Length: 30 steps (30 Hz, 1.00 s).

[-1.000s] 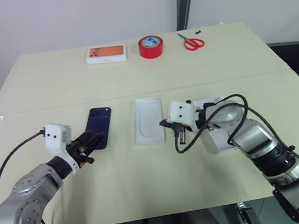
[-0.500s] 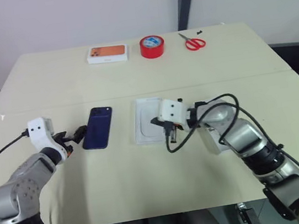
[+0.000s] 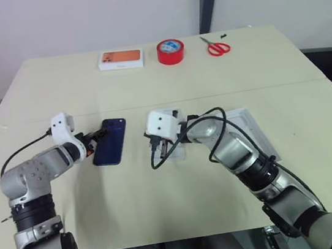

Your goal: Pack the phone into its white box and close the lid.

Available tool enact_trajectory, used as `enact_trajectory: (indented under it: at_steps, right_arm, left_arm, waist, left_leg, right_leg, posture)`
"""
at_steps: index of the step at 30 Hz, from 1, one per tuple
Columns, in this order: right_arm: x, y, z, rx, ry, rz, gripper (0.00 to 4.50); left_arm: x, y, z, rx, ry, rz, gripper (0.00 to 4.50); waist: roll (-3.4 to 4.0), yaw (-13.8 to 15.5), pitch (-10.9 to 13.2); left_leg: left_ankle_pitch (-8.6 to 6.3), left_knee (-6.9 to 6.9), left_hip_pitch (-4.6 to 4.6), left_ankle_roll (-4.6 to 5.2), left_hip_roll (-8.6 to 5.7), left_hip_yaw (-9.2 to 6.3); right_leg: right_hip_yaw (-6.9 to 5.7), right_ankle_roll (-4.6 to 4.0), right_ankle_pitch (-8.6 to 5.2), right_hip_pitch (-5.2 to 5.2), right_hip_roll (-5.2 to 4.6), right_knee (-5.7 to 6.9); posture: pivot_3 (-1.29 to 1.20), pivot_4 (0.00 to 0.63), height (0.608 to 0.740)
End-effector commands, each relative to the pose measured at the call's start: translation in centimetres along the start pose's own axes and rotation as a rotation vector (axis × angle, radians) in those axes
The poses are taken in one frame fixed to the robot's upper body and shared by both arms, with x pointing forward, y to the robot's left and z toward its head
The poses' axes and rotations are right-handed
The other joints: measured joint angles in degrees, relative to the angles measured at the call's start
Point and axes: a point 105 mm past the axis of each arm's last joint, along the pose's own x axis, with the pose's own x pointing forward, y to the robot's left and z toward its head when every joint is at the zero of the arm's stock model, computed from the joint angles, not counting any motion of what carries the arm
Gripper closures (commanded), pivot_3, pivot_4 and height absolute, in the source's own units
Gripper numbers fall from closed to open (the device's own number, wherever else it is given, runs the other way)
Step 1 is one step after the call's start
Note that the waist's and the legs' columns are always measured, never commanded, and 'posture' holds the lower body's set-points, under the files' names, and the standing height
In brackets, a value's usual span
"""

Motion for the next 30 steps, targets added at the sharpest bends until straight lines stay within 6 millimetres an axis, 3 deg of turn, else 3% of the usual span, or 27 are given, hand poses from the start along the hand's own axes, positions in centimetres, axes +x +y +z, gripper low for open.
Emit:
enact_trajectory:
  at_steps: [1, 11, 22, 30]
  right_arm:
    - [0.6, -0.2, 1.1, -0.067, 0.012, -0.012, 4.5]
    - [2.9, 1.7, 0.9, -0.147, 0.116, 0.037, 4.5]
    - [3.1, 2.2, -0.2, -0.343, 0.21, 0.093, 4.5]
    - [3.6, 3.3, 0.3, -0.433, 0.188, 0.147, 4.5]
  left_arm:
    - [0.4, -2.0, -3.4, -0.033, 0.157, -0.111, 0.07]
    - [-0.6, -4.0, -6.0, -0.051, 0.193, -0.175, 0.07]
    - [-1.6, -5.1, -7.3, -0.076, 0.195, -0.204, 0.07]
    - [-1.7, -6.3, -7.7, -0.105, 0.198, -0.264, 0.07]
  waist:
    - [0.0, 0.0, 0.0]
    - [0.01, 0.2, -0.1]
    - [0.0, 0.8, -0.2]
    - [-0.02, 0.8, -0.2]
  left_leg:
    - [0.0, 0.0, 0.0, 0.0, 0.0, 0.0]
    - [0.0, 0.0, 0.01, 0.0, -0.04, -0.01]
    - [0.01, -0.01, 0.03, -0.03, -0.06, -0.01]
    - [0.03, -0.01, 0.04, -0.07, -0.06, -0.01]
  right_leg:
    - [0.0, 0.0, 0.0, 0.0, 0.0, 0.0]
    - [0.0, 0.0, 0.0, 0.02, -0.06, -0.01]
    - [0.0, 0.0, 0.0, 0.04, -0.05, -0.04]
    - [0.0, 0.0, 0.0, 0.05, -0.05, -0.06]
  posture:
    - [0.0, 0.15, 0.733]
    - [0.0, 0.15, 0.733]
    - [0.0, 0.15, 0.733]
    - [0.0, 0.15, 0.733]
